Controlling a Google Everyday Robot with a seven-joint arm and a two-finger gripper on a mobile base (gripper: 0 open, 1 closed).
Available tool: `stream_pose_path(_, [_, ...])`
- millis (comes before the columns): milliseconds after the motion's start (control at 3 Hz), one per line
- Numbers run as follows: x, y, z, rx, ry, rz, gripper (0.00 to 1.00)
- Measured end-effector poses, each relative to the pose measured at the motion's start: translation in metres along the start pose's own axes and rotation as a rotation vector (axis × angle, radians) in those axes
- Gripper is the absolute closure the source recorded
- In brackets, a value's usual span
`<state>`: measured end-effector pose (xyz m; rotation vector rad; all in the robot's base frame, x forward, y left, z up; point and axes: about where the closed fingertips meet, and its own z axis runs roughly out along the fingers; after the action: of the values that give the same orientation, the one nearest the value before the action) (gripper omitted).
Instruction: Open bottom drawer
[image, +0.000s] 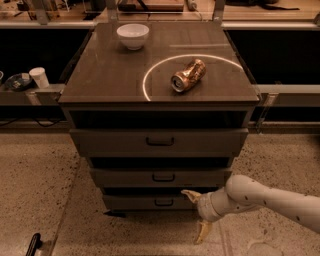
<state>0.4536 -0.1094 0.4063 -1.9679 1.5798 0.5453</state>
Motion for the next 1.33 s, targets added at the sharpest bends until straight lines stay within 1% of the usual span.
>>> stream_pose_path(333, [0.026, 0.002, 0.026, -0.015, 0.008, 0.018, 0.00])
stream_pose_path(667, [0.080, -0.012, 0.049, 0.021, 0.044, 0.077, 0.00])
stream_pose_path(1000, [0.084, -0.015, 0.050, 0.021, 0.061, 0.079, 0.00])
stream_pose_path(1333, [0.094, -0.021, 0.053, 0.014, 0.109, 0.084, 0.00])
